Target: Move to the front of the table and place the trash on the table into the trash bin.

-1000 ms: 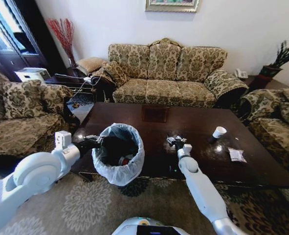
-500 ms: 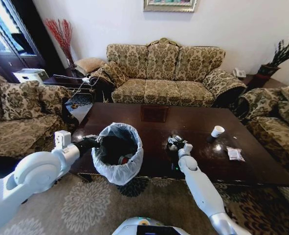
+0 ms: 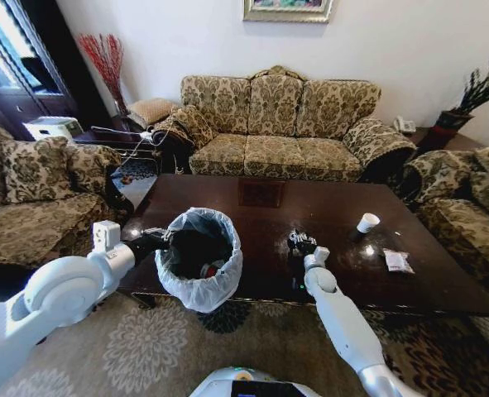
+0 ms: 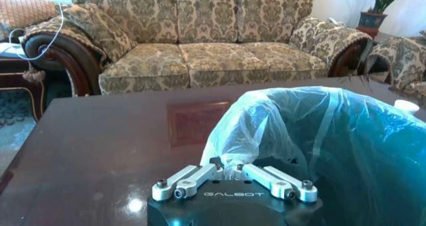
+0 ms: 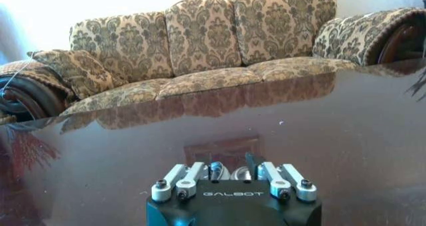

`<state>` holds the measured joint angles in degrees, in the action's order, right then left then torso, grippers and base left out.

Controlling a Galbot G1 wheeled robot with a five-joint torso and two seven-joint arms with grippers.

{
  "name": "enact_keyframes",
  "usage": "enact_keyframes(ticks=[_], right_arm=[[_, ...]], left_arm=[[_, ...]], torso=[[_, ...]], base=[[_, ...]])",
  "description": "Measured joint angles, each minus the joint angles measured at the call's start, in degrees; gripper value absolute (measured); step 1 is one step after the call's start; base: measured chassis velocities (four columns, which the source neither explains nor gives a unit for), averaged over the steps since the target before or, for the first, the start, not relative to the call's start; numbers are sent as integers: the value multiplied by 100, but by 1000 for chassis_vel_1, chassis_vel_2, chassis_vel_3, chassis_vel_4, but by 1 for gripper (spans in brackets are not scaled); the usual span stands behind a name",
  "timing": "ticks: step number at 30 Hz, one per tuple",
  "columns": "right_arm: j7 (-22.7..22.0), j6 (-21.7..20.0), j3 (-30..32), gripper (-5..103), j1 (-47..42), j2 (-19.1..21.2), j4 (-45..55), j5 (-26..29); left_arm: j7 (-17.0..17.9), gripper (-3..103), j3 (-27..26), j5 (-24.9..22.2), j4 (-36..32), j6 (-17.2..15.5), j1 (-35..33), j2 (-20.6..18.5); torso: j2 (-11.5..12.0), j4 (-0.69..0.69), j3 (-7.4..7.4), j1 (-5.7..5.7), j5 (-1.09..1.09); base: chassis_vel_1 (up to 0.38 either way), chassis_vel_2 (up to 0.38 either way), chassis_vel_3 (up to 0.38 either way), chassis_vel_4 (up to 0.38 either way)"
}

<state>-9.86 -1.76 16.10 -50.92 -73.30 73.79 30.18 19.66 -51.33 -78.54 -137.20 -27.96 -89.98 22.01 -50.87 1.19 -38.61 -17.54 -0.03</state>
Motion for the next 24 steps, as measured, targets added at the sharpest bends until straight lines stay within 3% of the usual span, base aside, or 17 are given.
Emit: enact_keyframes(ticks=[2, 11, 24], right_arm=[[-1, 0, 0, 29, -12, -2, 5, 0], [-19, 0, 34, 6, -164, 20, 112, 9], [-43, 240, 83, 1, -454, 101, 591, 55]], left_arm=[[0, 3, 0, 0, -1, 0, 0, 0], [-1, 3, -20, 8, -36, 2, -27, 20], [-2, 3, -28, 26, -36, 3, -51, 36]], torso=[[0, 0, 0, 0, 0], [0, 0, -2, -1, 2], [5, -4, -8, -4, 9]], base=[[0, 0, 0, 0], [0, 0, 0, 0], [0, 0, 0, 0]])
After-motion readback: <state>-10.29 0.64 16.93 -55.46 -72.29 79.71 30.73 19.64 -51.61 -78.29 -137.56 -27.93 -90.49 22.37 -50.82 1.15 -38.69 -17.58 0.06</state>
